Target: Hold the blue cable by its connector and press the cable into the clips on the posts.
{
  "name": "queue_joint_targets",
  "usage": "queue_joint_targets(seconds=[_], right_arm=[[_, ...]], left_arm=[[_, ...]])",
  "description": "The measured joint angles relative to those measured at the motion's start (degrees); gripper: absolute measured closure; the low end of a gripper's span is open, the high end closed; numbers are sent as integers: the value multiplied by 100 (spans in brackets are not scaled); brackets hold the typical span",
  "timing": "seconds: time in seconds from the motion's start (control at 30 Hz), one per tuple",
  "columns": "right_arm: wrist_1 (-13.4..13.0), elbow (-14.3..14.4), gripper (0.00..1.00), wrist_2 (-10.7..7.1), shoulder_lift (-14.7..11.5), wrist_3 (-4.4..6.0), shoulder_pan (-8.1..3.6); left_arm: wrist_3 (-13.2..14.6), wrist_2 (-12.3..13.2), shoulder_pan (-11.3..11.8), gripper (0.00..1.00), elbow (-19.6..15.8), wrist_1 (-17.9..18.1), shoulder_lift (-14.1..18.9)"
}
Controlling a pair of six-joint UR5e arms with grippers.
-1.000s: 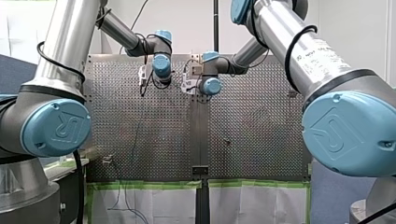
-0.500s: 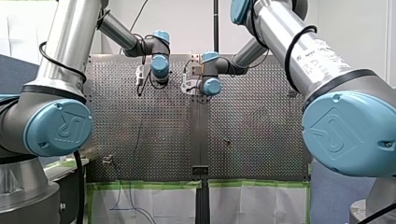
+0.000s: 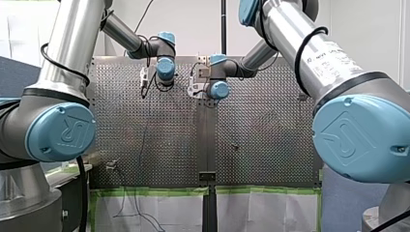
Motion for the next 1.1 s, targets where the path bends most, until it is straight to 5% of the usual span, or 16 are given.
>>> queue_joint_targets(seconds=[0.07,0.2,0.23,1.1], right_arm=[[0,1,100,-1,0,0,2],[0,2,100,0,10,0,7],[0,2,100,-1,12,0,7],[23,87,100,30,44,0,-28]], left_arm=[[0,-2,-4,73,0,25,-1],[-20,5,-14,88,0,54,-2],[-25,8,-16,98,0,58,-2],[-239,45,-109,98,0,132,-2]])
